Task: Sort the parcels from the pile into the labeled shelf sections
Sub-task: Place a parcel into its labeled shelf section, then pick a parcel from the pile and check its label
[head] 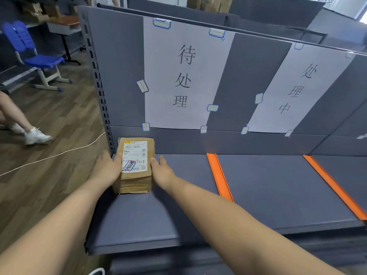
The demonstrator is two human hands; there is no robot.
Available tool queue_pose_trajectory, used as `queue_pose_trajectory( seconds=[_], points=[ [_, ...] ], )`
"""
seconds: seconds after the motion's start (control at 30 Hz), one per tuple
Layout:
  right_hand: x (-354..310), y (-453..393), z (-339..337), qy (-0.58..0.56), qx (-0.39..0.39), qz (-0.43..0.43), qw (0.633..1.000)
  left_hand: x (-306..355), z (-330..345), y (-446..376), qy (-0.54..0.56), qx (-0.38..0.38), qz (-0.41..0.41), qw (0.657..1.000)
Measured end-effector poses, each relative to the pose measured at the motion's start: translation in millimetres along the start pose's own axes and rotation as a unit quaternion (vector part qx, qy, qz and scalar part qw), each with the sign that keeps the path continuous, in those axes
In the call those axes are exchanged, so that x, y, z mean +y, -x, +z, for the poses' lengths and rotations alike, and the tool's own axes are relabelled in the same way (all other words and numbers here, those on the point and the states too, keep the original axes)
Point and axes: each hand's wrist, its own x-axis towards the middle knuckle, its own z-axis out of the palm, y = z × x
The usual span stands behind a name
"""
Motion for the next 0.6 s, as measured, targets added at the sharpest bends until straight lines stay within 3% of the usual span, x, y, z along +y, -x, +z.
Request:
queue_pose_trajectory(
  seconds=[0.3, 0.6],
  points=[
    [13.1, 11.8, -67.6, 0.003, 0.044, -0.014, 0.999, 49.6, 7.5, 38.4, 0.002, 0.016, 0.096, 0.995],
    [28.2, 41.8, -126.2, -0.022, 0.07, -0.035, 0.997, 119.6, 46.7, 94.9, 0.013, -0.123, 0.122, 0.985]
  ],
)
